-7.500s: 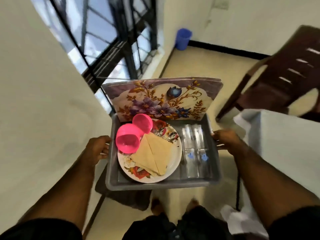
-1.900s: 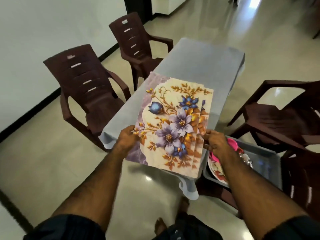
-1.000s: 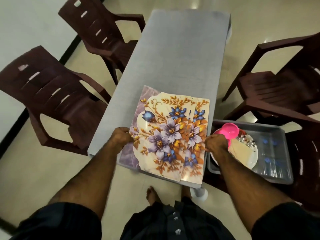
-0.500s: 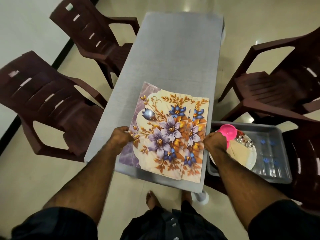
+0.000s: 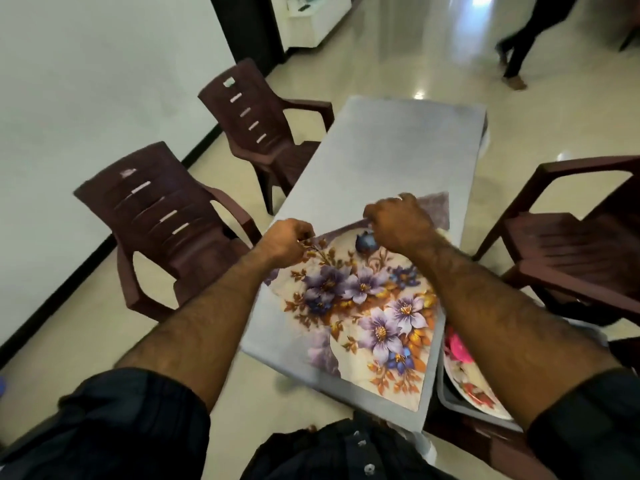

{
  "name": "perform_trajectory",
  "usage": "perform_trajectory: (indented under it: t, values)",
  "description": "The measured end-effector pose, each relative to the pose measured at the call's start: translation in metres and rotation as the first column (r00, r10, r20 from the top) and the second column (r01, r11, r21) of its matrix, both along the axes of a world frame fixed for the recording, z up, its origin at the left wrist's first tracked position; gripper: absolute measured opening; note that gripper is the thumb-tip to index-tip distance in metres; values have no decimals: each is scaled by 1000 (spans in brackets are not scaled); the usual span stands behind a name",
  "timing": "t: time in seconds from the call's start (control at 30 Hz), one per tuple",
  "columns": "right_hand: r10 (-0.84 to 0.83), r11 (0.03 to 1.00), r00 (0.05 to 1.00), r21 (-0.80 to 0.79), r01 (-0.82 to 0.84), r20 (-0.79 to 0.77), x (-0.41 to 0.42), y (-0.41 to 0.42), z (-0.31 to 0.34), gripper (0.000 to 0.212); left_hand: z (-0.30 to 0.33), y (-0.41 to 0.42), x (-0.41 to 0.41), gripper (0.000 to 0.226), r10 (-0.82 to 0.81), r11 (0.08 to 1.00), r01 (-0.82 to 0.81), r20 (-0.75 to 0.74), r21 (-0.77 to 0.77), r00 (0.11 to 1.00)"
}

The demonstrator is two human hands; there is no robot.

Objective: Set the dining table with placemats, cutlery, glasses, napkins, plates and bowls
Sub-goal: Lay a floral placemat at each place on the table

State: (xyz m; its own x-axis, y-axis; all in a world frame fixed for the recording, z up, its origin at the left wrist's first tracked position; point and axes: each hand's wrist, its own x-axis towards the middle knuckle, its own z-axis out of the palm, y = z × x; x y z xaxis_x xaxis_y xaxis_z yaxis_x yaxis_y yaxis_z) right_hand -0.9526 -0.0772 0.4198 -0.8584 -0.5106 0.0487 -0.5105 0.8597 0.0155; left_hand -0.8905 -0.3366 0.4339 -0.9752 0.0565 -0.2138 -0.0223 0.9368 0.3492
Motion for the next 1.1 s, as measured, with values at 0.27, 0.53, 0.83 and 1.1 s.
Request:
perform_trajectory:
  t: [0.27, 0.53, 0.83, 1.1]
  values:
    - [22, 996, 979, 82, -39, 201, 16, -3, 16, 30, -11, -6, 23, 18, 43, 982, -54, -65, -178, 997]
    - [17, 987, 998, -158, -8, 57, 3, -12, 28, 26, 6, -26, 16, 26, 114, 975, -147, -195, -164, 974]
    - [-286, 744, 941, -576, 338, 183, -1, -14, 13, 30, -21, -39, 39, 44, 368, 800, -592, -701, -96, 611]
    - [-39, 66, 722, -719, 691, 691, -7, -56, -4, 26, -45, -111, 25, 26, 623, 208, -536, 311, 818, 717]
